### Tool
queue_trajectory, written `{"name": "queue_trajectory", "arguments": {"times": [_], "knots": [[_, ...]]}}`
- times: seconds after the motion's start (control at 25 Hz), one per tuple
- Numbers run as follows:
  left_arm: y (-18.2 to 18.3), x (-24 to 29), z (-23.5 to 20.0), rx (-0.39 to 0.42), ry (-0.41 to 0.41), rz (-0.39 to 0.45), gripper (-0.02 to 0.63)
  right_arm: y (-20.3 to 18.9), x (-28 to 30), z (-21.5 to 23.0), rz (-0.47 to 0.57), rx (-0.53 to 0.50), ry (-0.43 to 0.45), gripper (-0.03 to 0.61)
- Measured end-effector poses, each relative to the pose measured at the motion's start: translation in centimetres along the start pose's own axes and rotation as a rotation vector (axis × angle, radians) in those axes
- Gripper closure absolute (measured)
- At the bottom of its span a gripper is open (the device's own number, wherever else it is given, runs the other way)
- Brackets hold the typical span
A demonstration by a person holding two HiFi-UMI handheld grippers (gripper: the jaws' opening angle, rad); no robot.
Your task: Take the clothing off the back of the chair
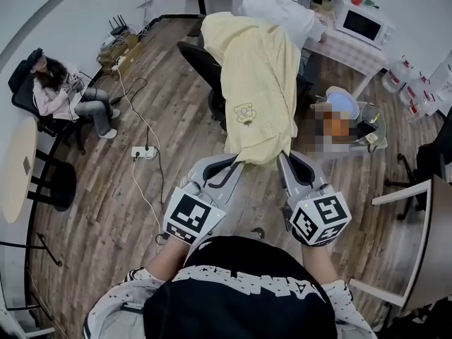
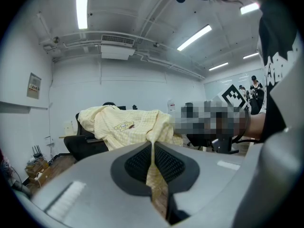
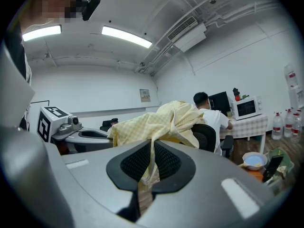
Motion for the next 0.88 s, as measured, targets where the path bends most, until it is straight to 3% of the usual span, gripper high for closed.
{"name": "queue_trajectory", "arguments": {"times": [0.88], "knots": [[-0.1, -3.3, -1.2, -0.017, -0.05, 0.007, 0.601, -0.1, -0.2, -4.3, -0.023, 0.001, -0.041, 0.548]]}}
Point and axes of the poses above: the fingertips, and each gripper's own axes: x forward along the fingers, z to its right, y out of its top, the point moved 7 cm from there along -x, backward along the fingers, and after that the axes turned 6 degrees about y, right-handed, at the moved point
